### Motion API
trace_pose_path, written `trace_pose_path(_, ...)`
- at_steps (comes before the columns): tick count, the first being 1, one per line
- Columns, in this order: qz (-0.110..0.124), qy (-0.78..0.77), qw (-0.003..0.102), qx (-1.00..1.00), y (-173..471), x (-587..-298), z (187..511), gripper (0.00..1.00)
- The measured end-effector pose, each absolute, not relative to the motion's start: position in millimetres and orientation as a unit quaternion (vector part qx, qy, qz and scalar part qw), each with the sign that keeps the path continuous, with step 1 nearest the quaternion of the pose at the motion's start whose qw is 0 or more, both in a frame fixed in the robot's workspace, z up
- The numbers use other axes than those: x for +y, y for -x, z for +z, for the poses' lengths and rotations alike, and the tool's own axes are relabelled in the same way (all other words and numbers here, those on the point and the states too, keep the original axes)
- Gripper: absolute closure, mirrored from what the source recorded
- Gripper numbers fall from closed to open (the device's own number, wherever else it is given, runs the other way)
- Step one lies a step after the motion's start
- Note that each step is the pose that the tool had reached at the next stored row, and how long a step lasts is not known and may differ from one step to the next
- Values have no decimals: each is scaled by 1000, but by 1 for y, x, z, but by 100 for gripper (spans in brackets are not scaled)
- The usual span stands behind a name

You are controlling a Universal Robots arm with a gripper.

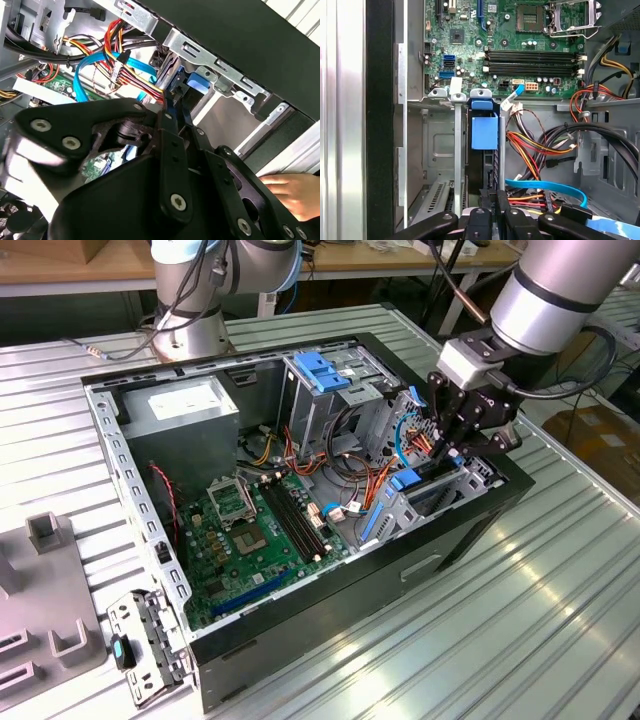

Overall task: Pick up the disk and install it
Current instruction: 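Insert the first disk wire, then insert the second disk wire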

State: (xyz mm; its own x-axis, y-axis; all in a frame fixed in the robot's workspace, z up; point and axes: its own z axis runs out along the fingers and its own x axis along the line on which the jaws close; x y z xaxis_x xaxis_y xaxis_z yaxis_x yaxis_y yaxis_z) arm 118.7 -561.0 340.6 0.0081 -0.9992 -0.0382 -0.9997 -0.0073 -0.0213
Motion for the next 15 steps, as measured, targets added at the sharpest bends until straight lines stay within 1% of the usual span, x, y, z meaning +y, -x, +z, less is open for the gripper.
trace_pose_path(1,6,710,21,704,-119,-561,349,76)
trace_pose_path(2,6,710,21,704,-119,-561,351,89)
trace_pose_path(15,10,710,23,704,-119,-561,372,89)
